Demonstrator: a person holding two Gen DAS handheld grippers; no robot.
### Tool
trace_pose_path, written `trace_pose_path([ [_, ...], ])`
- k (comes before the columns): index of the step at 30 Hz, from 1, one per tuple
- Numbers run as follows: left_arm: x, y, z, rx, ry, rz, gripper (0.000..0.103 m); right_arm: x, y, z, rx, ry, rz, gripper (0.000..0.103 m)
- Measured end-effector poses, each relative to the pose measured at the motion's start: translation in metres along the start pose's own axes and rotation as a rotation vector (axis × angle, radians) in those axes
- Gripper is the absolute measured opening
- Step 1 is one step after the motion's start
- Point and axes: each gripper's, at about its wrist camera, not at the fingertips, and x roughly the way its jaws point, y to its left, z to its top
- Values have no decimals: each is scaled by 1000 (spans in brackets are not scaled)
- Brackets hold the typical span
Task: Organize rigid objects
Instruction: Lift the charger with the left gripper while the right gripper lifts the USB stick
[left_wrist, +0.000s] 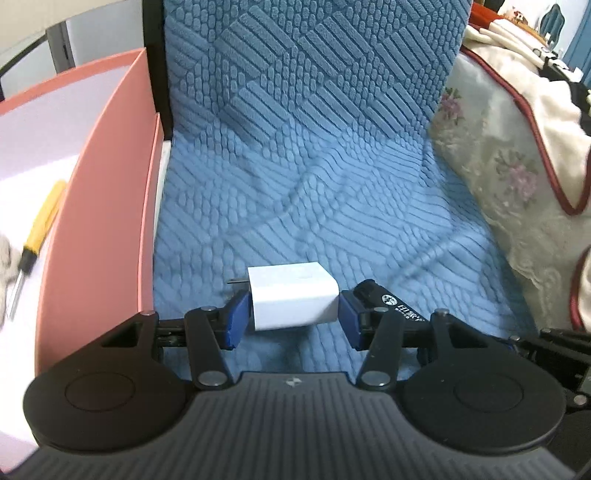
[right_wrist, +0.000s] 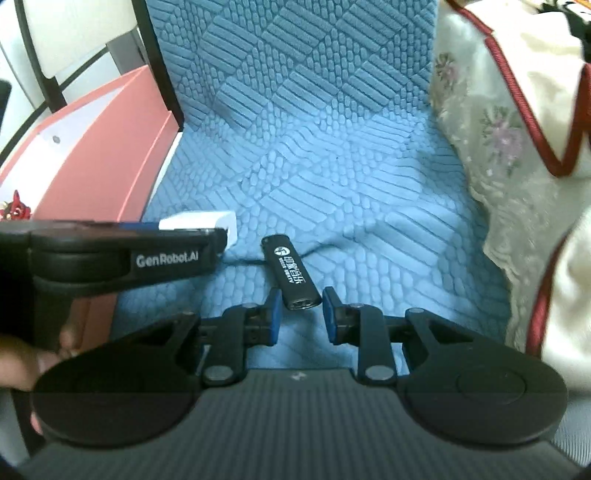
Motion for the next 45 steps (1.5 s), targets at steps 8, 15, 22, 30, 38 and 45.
trace_pose_path([
  [8,-21,-7,-32,-33,36,-29,57,-17,1,-29,32,11,38,27],
  [15,-27,-11,-46,-61,43,-54,58,-18,8,-39,-14,-3,29,28],
  [22,-26,5,-44,-138,51,-94,62,-6,14,-42,-74,-10,26,30],
  [30,-24,12,-41,-191,52,-142,62,13,20,-41,-140,-23,-29,31],
  [38,-21,12,-39,-187,57,-161,62,21,19,-38,-132,-38,-27,32],
  [45,-21,11,-39,-177,57,-160,62,20,22,-37,-135,-25,1,27],
])
